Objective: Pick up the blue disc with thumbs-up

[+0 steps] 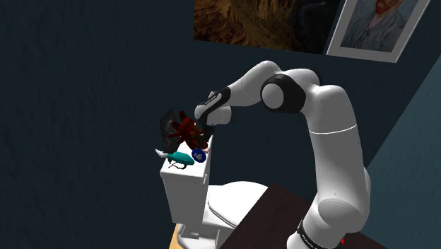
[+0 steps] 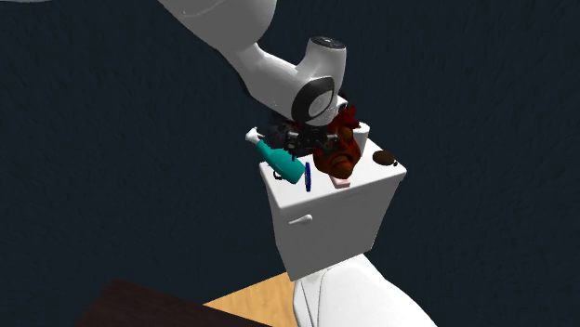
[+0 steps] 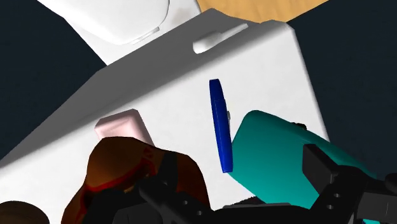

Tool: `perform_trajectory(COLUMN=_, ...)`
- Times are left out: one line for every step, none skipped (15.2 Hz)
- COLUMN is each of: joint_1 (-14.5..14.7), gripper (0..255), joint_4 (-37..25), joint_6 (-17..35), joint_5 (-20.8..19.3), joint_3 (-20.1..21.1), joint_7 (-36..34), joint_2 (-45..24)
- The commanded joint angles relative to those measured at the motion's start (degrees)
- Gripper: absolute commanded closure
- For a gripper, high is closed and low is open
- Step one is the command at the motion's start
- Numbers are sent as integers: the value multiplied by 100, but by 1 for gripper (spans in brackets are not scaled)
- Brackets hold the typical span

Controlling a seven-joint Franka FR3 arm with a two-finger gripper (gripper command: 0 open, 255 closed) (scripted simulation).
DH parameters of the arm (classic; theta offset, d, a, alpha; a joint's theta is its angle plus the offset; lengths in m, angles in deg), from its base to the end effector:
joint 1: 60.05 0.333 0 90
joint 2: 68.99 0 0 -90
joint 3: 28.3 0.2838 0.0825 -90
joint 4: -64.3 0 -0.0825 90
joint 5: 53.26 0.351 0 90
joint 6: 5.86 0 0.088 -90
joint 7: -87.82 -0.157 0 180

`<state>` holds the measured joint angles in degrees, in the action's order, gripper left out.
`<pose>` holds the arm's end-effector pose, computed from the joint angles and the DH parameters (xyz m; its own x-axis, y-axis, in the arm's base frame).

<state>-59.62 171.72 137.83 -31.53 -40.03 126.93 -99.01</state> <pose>0.6086 -0.1107 0.1948 0.9591 0.2156 0.1835 0.2287 -0.9720 -0.0533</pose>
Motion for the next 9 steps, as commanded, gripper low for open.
perform_trajectory(joint_1=-77, gripper=0, joint_4=-494, joint_6=-7, joint_5=68, joint_3=114, joint_7=110, joint_2=-491)
perform_trajectory(joint_1=-86, gripper=0, joint_4=-537, joint_6=-9, joint_5=70, joint_3=124, joint_7=119, joint_2=-531)
perform_trajectory(joint_1=-98, gripper=0, joint_4=-543, joint_6=39, joint_5=91, joint_3=143, joint_7=139, joint_2=-586)
perform_trajectory(joint_1=-110, gripper=0, joint_4=-550, joint_6=87, joint_5=112, joint_3=161, joint_7=160, joint_2=-641)
perform_trajectory(joint_1=-122, gripper=0, joint_4=-558, joint_6=134, joint_5=133, joint_3=179, joint_7=180, joint_2=-698)
perform_trajectory(joint_1=-135, gripper=0, joint_4=-568, joint_6=181, joint_5=154, joint_3=197, joint_7=200, joint_2=-754)
perform_trajectory(joint_1=-147, gripper=0, joint_4=-579, joint_6=227, joint_5=174, joint_3=215, joint_7=220, joint_2=-812)
perform_trajectory(joint_1=-160, gripper=0, joint_4=-591, joint_6=273, joint_5=194, joint_3=234, joint_7=240, joint_2=-870)
perform_trajectory(joint_1=-180, gripper=0, joint_4=-613, joint_6=344, joint_5=225, joint_3=263, joint_7=271, joint_2=-963)
